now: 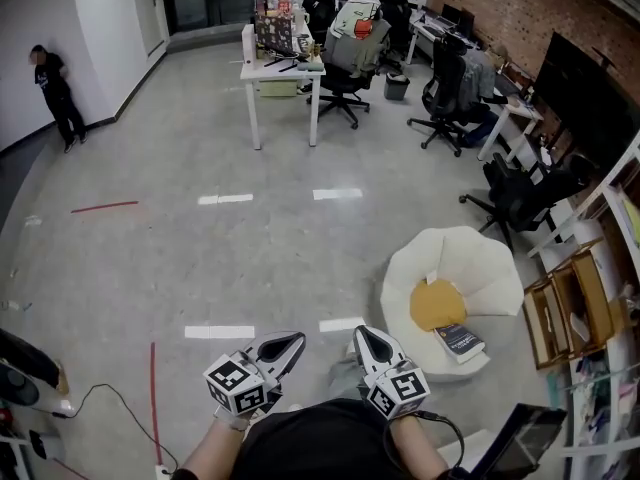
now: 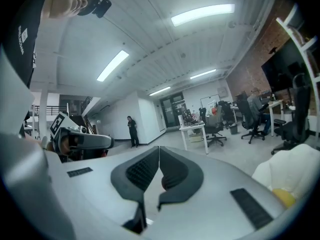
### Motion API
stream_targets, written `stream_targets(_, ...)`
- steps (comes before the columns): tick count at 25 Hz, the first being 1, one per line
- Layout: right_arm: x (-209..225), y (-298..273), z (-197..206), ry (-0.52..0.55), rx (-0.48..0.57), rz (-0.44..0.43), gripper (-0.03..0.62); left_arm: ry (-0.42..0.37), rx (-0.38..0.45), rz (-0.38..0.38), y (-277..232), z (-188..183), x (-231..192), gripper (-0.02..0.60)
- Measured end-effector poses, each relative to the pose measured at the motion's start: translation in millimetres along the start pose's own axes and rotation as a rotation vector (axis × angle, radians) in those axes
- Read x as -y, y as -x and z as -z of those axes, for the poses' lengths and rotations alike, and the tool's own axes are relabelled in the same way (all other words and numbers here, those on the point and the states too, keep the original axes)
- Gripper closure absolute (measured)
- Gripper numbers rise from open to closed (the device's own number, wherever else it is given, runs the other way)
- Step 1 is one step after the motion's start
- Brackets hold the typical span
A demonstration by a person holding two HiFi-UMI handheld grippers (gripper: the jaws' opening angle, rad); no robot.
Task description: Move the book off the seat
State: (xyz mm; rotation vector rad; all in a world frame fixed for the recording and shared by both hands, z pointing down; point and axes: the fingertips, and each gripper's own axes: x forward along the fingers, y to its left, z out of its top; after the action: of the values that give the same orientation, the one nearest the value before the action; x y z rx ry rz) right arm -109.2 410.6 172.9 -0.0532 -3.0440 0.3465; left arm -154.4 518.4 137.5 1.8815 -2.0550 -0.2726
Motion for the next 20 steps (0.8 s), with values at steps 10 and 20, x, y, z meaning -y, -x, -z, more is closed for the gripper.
stream_targets(10,104,-76,-26,0.016,-0.021,-0.047,0.580,-0.005,-0.038,-0.033,-120,-27,-62,0.578)
stream_targets(20,258,-140,-57,0.013,-0.080,-0.052,0.580,0.032,-0.029,-0.060,-276,-65,-125,0.578)
